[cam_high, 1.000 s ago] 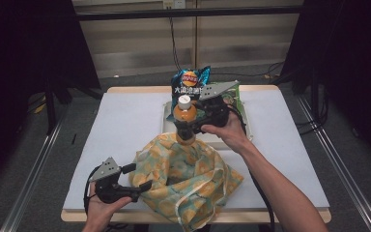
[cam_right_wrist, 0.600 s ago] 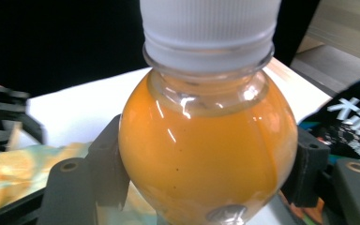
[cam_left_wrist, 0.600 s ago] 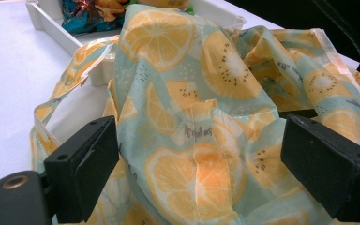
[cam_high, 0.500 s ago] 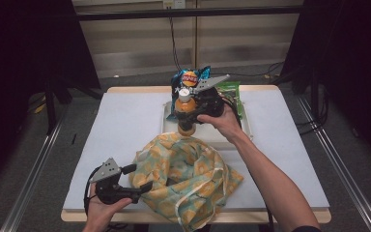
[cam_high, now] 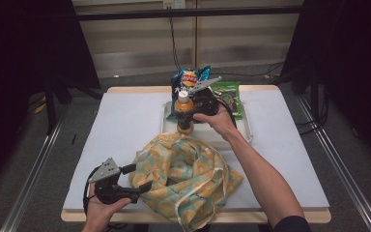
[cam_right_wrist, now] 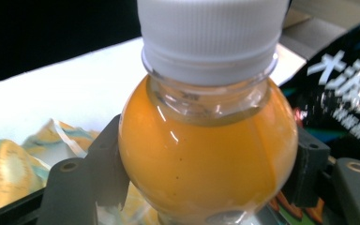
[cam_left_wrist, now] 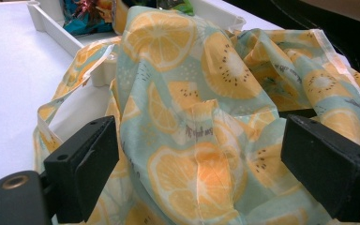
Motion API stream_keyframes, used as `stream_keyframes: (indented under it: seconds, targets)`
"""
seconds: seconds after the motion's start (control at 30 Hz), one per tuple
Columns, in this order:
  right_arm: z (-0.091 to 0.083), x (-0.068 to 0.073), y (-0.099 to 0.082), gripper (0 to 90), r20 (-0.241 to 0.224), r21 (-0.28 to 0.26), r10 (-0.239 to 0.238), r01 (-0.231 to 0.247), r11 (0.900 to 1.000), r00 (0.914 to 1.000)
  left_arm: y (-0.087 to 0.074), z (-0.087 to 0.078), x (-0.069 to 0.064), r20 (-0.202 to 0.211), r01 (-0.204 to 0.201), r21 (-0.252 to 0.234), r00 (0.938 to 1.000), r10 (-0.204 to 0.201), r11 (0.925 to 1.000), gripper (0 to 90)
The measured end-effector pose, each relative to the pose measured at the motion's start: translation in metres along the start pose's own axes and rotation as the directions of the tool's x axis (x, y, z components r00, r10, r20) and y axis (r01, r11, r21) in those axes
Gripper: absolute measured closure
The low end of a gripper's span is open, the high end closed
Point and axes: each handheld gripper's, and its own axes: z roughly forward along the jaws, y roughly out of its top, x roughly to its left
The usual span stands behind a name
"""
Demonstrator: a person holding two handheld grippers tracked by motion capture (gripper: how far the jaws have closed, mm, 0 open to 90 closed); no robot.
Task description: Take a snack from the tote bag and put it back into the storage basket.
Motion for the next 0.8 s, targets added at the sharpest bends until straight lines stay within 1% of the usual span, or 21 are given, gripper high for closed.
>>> stream_keyframes:
  seconds: [0.1, 0.17, 0.33, 0.4, 0.47, 0.5, 0.7, 0.73, 0.8]
  targets:
    - [0.005, -0.003, -0.005, 30.5, 0.002, 0.017, 0.008, -0.008, 0.9998, 1.0000, 0.000, 0.000, 0.000, 0.002, 0.000, -0.003, 1.0000, 0.000, 1.0000, 11.3]
    - [0.008, -0.004, -0.008, 30.5, -0.005, 0.025, 0.014, -0.014, 0.9996, 0.9999, 0.000, 0.000, 0.000, 0.001, 0.001, -0.002, 1.0000, -0.001, 1.0000, 11.3]
    - [0.012, -0.001, -0.013, 30.4, -0.020, 0.034, 0.001, 0.000, 0.9994, 0.9998, 0.000, -0.001, 0.000, 0.001, 0.000, -0.004, 1.0000, 0.000, 1.0000, 11.4]
    - [0.014, 0.000, -0.015, 30.4, -0.019, 0.044, 0.007, -0.006, 0.9990, 0.9998, 0.000, -0.001, 0.000, 0.000, -0.004, -0.003, 1.0000, 0.004, 1.0000, 11.3]
    - [0.015, 0.002, -0.019, 30.3, -0.020, 0.053, -0.006, 0.007, 0.9986, 0.9998, 0.000, -0.001, 0.000, 0.004, -0.004, -0.005, 1.0000, 0.004, 1.0000, 11.3]
    - [0.015, 0.002, -0.020, 30.2, -0.020, 0.043, -0.006, 0.007, 0.9991, 0.9998, 0.000, -0.001, 0.000, 0.003, -0.006, -0.003, 1.0000, 0.006, 1.0000, 11.3]
    - [0.010, 0.003, -0.025, 29.7, -0.026, 0.043, -0.012, 0.014, 0.9990, 0.9996, 0.000, 0.000, 0.000, 0.000, -0.009, 0.004, 1.0000, 0.009, 1.0000, 11.3]
    - [0.010, 0.004, -0.026, 29.7, -0.021, 0.044, -0.013, 0.014, 0.9989, 0.9997, 0.000, 0.000, 0.000, 0.001, -0.004, 0.004, 1.0000, 0.004, 1.0000, 11.3]
    - [0.010, 0.005, -0.026, 29.5, -0.011, 0.045, -0.014, 0.014, 0.9989, 0.9998, 0.001, 0.001, 0.000, 0.000, -0.008, 0.005, 1.0000, 0.008, 1.0000, 11.3]
